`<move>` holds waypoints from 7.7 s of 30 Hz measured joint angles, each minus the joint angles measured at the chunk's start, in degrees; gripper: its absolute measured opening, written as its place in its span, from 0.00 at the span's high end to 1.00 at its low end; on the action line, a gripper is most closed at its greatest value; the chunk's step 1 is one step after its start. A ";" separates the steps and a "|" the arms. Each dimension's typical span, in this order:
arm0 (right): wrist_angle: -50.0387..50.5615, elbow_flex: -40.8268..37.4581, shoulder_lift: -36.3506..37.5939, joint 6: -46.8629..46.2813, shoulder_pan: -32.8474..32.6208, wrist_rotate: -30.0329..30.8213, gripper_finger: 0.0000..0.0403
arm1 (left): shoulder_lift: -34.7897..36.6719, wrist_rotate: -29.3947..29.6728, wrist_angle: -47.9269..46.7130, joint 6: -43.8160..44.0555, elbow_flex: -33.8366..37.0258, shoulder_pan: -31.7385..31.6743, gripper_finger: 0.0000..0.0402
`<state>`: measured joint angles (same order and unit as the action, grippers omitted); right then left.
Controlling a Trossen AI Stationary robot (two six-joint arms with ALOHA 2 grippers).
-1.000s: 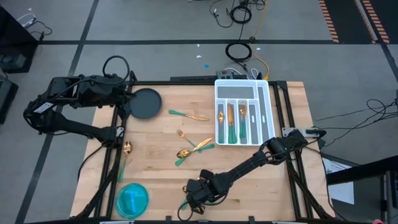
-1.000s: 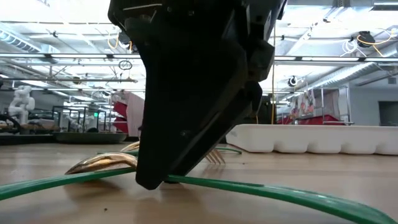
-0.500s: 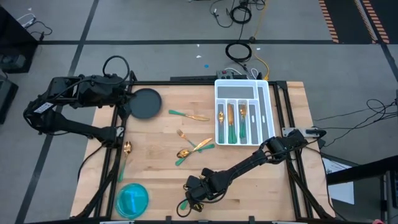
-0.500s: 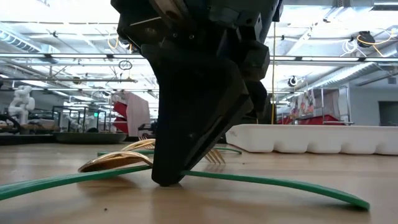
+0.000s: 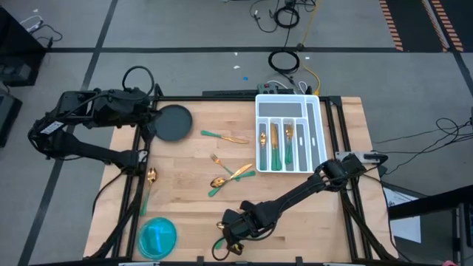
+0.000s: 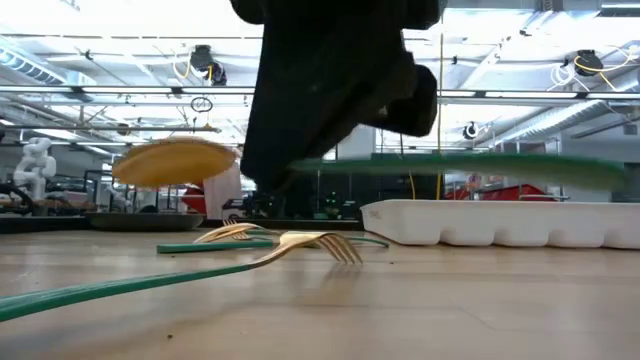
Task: Sort silverware
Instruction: Put the green spoon on the silverware organizer
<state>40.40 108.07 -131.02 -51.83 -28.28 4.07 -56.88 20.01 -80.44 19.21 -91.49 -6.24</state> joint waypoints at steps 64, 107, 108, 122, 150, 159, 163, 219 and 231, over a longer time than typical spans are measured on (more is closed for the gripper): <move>-128.35 -74.97 51.84 0.18 22.63 2.35 1.00 | -27.29 -59.40 105.48 15.47 22.39 -10.58 0.93; -120.86 -74.99 51.69 -10.74 23.07 0.35 1.00 | -36.54 -66.66 121.98 14.50 22.39 -13.82 0.49; -120.09 -74.99 51.69 -10.94 23.07 0.47 1.00 | -36.54 -66.66 121.98 14.48 22.39 -13.64 0.49; -119.48 -74.99 50.44 -11.71 23.75 0.03 1.00 | -36.54 -66.62 121.97 14.45 22.39 -12.79 0.49; -119.78 -70.73 45.79 -12.00 24.19 -4.18 1.00 | -36.55 -64.08 120.32 11.38 22.34 -10.97 0.52; -119.82 -70.73 45.79 -12.03 24.21 -4.01 1.00 | -36.54 -64.15 120.36 10.37 22.34 -10.95 0.74; -119.82 -70.73 45.79 -12.05 24.21 -4.00 1.00 | -36.56 -64.17 120.33 9.01 22.34 -10.93 0.85; -80.15 -70.73 62.77 -6.10 28.38 -11.63 0.56 | -28.65 -61.59 91.01 9.79 22.36 -17.02 0.98; -48.02 -70.73 78.61 -5.63 28.32 -6.36 0.56 | -27.39 -54.24 77.76 10.29 22.39 -17.12 0.98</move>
<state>-7.61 37.34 -52.41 -57.46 0.03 -2.29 -84.27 -34.23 -2.69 29.50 -69.10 -23.36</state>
